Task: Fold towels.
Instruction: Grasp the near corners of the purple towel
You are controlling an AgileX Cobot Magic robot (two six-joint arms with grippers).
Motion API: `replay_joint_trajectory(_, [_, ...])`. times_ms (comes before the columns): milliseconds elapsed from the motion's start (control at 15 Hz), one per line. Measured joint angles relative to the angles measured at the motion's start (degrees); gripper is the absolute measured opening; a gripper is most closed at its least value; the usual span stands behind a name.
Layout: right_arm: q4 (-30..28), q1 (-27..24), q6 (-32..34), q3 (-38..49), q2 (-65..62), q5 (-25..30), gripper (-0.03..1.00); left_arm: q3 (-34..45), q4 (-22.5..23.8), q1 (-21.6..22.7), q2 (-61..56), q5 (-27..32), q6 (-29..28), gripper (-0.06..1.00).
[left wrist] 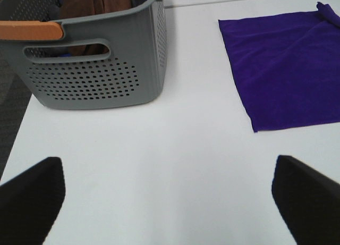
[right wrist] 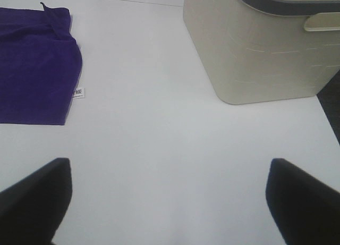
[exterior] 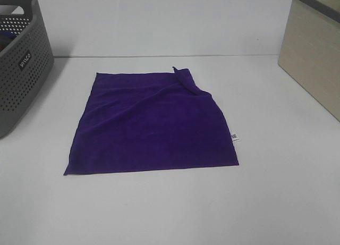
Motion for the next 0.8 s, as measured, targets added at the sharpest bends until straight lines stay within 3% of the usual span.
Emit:
replay_joint_trajectory(200, [3.3,0.0,4.2,-5.6,20.6,1.4,0.96,-4.2,-1.2,0.0,15.1,5.2,-0.6,0.99])
replay_joint_trajectory(400, [5.9,0.0,3.3,-13.2,42.6,0.9,0.96,-10.5,-3.3,0.0,30.0,5.2,-0.9,0.99])
replay_joint_trajectory(467, [8.0,0.0,-0.7,-16.6,51.3,0.7,0.96,-12.7,-4.0,0.0,35.1,2.6,-0.9,0.99])
replay_joint_trajectory(533, [16.7,0.0,-10.2,-21.3,64.2,-1.4,0.96,-15.2,-8.1,0.0,46.8,-2.6,1.4,0.99])
replay_joint_trajectory(667, [23.9,-0.1,-15.5,-23.3,70.5,-4.7,0.96,-16.9,-14.6,-0.8,55.4,-4.9,7.4,0.99])
replay_joint_trajectory(800, [32.9,-2.0,-22.9,-23.8,77.2,-6.4,0.96,-18.9,-19.0,-7.3,68.5,-10.9,10.6,0.99])
